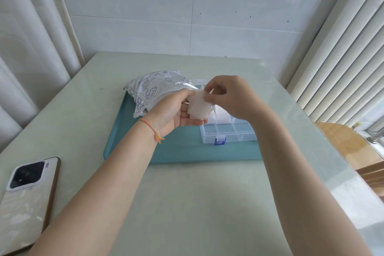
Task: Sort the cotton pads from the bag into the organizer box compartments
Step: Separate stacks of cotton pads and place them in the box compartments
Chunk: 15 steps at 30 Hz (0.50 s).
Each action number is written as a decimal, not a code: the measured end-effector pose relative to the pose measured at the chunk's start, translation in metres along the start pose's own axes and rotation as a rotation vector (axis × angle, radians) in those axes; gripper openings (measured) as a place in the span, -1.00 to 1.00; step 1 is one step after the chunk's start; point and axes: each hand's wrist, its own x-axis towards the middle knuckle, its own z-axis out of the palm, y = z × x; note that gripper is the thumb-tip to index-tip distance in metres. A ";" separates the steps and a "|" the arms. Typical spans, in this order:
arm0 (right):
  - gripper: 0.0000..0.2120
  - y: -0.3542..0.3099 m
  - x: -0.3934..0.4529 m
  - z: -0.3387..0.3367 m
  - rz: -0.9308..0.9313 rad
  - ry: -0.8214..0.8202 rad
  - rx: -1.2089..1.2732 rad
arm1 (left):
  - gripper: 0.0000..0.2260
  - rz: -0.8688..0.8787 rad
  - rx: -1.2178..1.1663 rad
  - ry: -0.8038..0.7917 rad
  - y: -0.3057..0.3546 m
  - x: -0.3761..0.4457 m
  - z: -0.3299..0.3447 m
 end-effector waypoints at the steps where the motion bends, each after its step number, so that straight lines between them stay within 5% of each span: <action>1: -0.95 0.001 0.001 0.002 -0.002 0.021 -0.032 | -0.75 0.018 0.036 -0.029 -0.001 -0.001 0.000; 5: -0.71 0.003 -0.001 0.006 -0.073 0.103 -0.081 | -0.84 0.105 0.136 -0.060 -0.004 -0.001 -0.002; 10: -0.07 -0.005 -0.008 0.015 -0.054 -0.175 -0.186 | -0.83 0.109 0.126 0.044 -0.003 0.002 -0.002; 15: -0.34 -0.010 -0.008 0.031 -0.094 -0.153 -0.219 | -0.89 0.077 0.079 -0.052 -0.005 0.003 0.001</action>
